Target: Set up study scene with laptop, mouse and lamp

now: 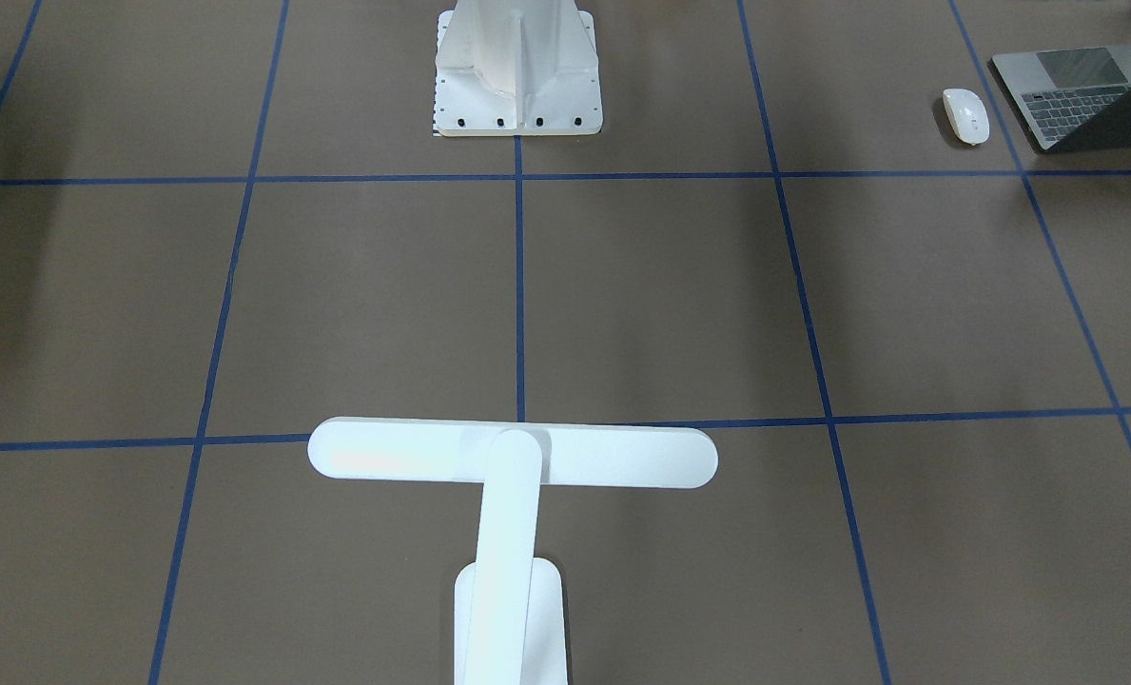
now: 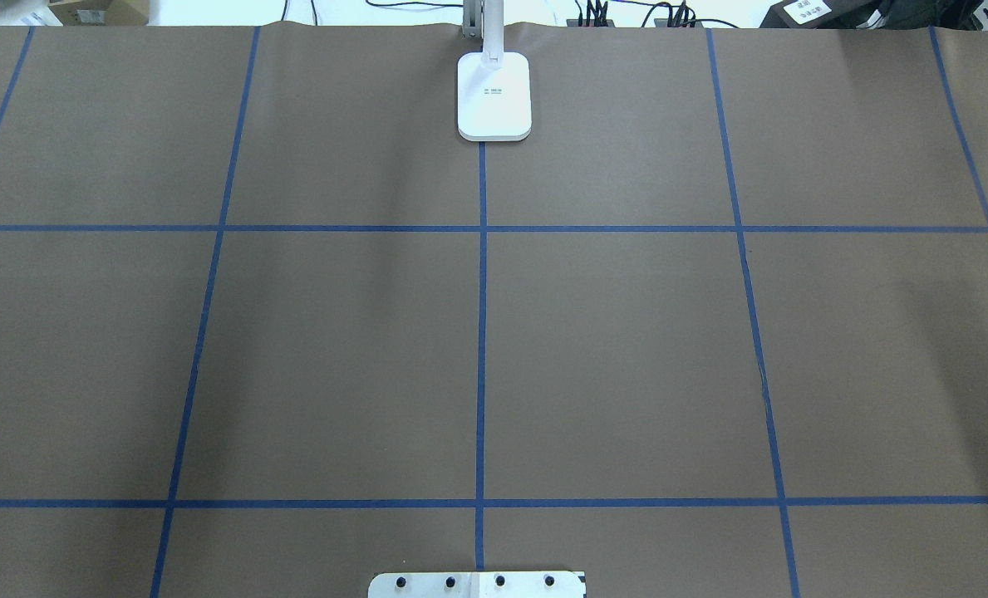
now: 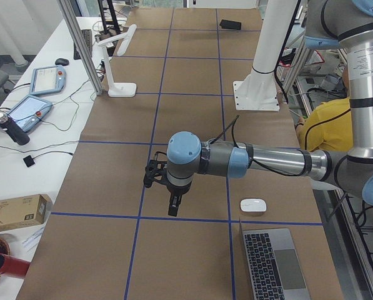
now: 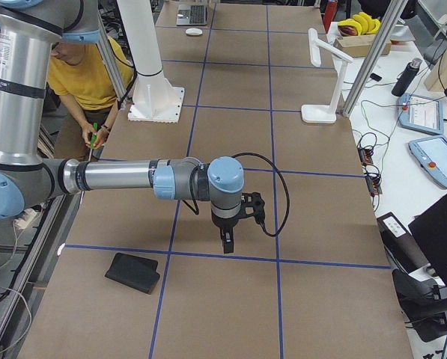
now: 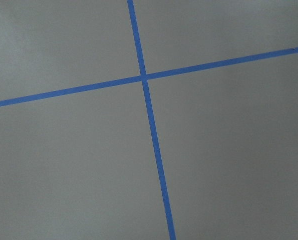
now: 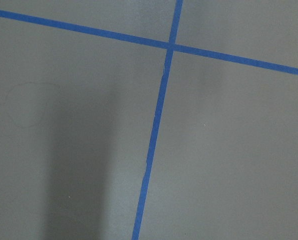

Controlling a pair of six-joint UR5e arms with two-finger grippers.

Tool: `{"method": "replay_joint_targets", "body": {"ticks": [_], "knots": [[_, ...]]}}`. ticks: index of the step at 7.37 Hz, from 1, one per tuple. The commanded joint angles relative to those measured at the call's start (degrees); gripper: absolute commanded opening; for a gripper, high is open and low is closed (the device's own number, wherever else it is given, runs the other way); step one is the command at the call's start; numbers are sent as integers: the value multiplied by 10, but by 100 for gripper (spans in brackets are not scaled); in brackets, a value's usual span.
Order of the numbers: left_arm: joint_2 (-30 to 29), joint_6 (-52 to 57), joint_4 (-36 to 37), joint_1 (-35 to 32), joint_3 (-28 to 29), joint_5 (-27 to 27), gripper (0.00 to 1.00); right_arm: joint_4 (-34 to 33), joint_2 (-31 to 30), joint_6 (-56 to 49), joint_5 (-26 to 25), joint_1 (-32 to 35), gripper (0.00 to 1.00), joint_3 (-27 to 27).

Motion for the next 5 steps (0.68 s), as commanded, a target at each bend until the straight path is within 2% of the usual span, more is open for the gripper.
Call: {"method": "replay_joint_targets", "body": {"ticks": [1,3,5], "knots": [[-1,-4,6,-63,15,28,100,0,0,0,0,0,100,-2],[0,-12,25,-117,75,31,100,0,-1,0,0,0,100,-2],[10,-27,53,-154,98,35,100,0,-2,0,1,0,100,-2]]}}
